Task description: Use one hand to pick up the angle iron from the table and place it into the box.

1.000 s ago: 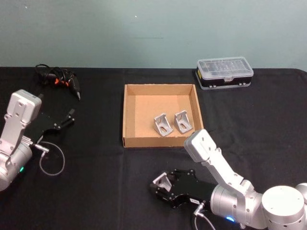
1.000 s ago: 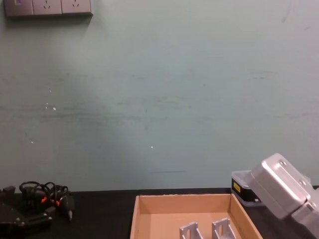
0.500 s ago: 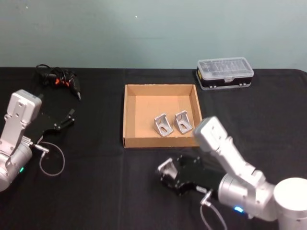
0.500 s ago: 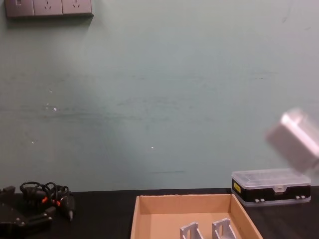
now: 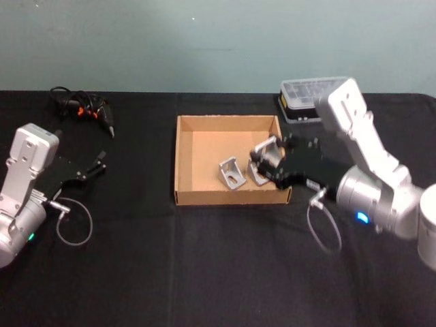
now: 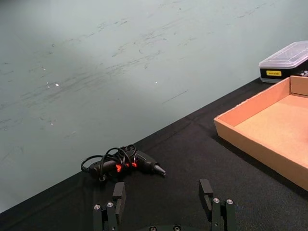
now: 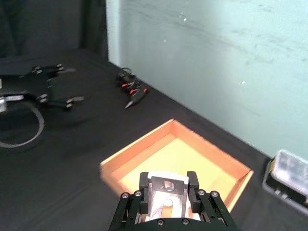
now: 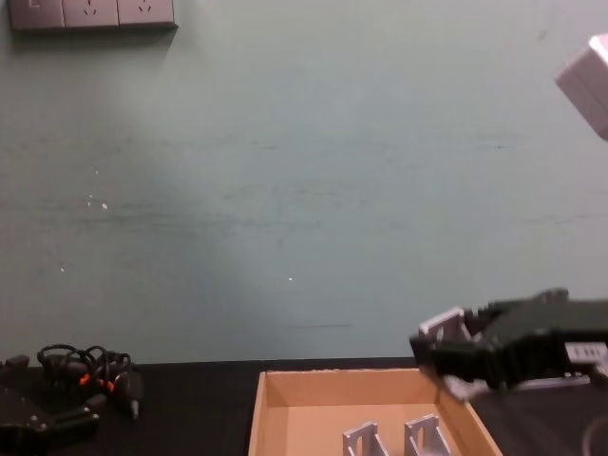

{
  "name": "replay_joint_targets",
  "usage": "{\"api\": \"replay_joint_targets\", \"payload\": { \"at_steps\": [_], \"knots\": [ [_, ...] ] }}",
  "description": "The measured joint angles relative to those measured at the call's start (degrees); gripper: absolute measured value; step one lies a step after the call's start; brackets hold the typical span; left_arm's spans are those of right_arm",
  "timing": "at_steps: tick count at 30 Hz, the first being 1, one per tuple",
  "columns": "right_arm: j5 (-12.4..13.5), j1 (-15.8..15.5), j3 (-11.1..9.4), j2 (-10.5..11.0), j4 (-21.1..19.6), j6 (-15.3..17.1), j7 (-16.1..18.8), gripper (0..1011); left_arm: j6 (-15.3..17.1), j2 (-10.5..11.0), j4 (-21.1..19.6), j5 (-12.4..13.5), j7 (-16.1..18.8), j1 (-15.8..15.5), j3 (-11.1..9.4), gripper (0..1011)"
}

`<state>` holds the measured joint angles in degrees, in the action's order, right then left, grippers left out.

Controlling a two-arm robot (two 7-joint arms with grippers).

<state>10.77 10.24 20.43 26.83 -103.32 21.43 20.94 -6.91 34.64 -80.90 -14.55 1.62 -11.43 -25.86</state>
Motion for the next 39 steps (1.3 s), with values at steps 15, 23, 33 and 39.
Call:
{"api": "replay_joint_targets", "payload": {
  "at_steps": [15,23,33,39],
  "knots": [
    [-2.78,13.80,3.20,-6.48,19.11,-2.18,1.20,465,0.00,0.00,0.00,0.00,0.00,0.00,0.00,1000],
    [-4.09,19.30,4.76,-10.18,29.74,-4.18,1.67,465,0.00,0.00,0.00,0.00,0.00,0.00,0.00,1000],
    [-5.53,23.20,5.76,-13.02,37.90,-6.15,2.02,465,0.00,0.00,0.00,0.00,0.00,0.00,0.00,1000],
    [-6.62,24.79,6.44,-14.02,41.34,-7.20,2.43,465,0.00,0.00,0.00,0.00,0.00,0.00,0.00,1000]
  ]
}}
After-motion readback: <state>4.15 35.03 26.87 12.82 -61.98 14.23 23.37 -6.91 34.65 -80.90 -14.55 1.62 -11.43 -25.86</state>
